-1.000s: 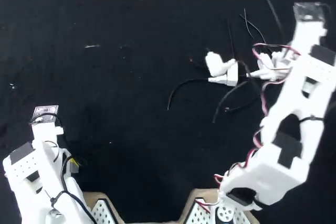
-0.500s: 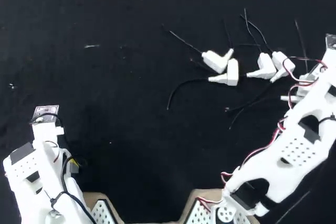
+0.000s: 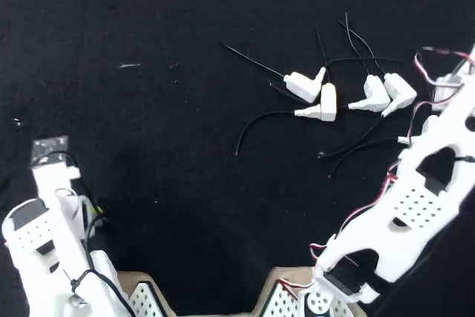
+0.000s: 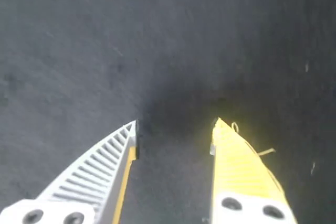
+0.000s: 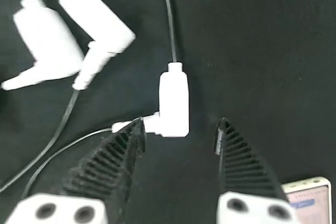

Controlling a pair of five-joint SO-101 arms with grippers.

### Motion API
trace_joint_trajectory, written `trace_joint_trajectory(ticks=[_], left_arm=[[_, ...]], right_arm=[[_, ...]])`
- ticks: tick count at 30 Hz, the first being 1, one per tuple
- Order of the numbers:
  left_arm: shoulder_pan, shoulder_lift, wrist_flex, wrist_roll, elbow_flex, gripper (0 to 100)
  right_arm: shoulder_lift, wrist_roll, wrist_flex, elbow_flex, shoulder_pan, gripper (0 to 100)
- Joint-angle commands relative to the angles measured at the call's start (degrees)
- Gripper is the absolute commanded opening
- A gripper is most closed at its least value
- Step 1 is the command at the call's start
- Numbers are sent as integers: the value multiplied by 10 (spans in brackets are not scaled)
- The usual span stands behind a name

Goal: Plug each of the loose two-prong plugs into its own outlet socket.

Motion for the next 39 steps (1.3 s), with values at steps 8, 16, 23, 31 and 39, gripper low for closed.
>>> trace_joint_trajectory(ticks=[8, 16, 23, 31, 39], left_arm=[[80, -141, 9, 127, -66, 189], [234, -500, 96, 154, 10, 65], [298, -478, 117, 157, 37, 62], [305, -516, 102, 151, 116, 66], [280, -524, 91, 157, 164, 62]], right_arm=[[-93, -46, 76, -97, -17, 158], [-328, -85, 73, 166, -82, 9], [-583, -116, -34, 516, -207, 11], [-873, -120, -240, 969, -347, 15], [-1164, -178, -225, 1194, -389, 15]])
